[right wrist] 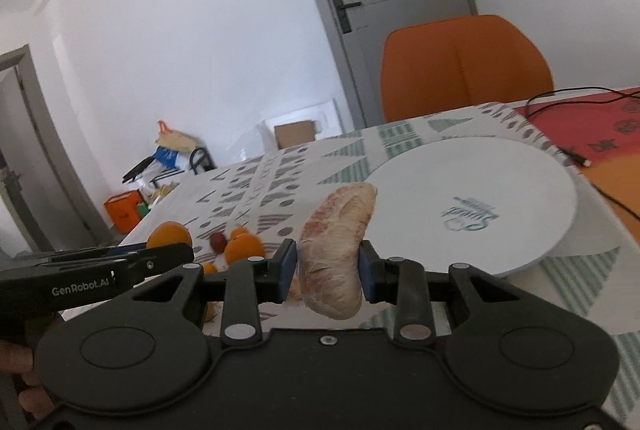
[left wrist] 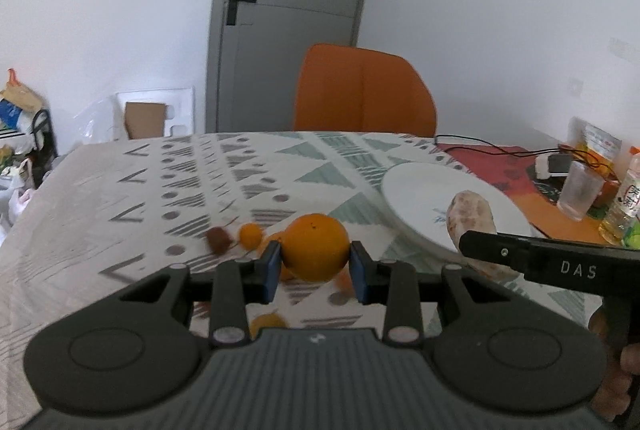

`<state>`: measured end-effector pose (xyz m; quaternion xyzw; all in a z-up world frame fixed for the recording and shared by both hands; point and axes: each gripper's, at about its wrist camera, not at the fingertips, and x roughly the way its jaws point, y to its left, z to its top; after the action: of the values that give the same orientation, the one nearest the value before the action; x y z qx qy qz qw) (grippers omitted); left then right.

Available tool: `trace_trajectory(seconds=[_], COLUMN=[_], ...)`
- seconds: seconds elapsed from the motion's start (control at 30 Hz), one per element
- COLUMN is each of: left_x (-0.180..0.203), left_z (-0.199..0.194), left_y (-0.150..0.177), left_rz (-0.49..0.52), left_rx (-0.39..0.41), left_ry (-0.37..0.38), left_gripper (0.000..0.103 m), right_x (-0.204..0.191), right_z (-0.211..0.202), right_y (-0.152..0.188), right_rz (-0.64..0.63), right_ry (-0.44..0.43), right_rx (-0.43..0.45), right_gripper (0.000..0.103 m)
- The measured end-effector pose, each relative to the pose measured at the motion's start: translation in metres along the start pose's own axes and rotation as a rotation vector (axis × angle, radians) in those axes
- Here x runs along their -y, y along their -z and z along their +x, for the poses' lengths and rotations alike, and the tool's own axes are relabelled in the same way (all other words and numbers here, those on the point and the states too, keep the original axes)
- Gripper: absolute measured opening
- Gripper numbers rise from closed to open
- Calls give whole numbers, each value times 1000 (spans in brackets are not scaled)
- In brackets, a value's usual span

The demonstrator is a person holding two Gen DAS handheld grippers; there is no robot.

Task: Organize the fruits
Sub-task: 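Lift the orange with the left tool while the right tool grips and lifts the peeled piece, then open the left tool over the white plate while the right tool releases the peeled piece there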

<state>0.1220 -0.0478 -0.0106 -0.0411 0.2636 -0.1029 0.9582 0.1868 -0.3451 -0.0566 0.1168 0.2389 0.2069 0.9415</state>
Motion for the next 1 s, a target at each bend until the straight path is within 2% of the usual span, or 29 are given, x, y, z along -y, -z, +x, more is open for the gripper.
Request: trace_trajectory(seconds=[0.57,0.6,0.67,0.8,1.0], left_x=[46,48,53,63,76], left_z=[44,48,54,67,79], left_y=[-20,-20,-22,-25,-27], left_rz=[63,63,65,77,92], left_rx=[-15,-18,-22,-36,-50], left_ry=[83,86,91,103,127], left_gripper=[35,35,35,35,34], right_x=[51,54,62,74,87], right_z=[-7,-7,-7,-5,-8], right_y=[-4,-4,-6,-8,-6], right_rz=[53,57,70,89,121], right_ry=[131,138,140,162,164], right_rx=[39,44,49,54,50], right_gripper=[31,22,14,9,9])
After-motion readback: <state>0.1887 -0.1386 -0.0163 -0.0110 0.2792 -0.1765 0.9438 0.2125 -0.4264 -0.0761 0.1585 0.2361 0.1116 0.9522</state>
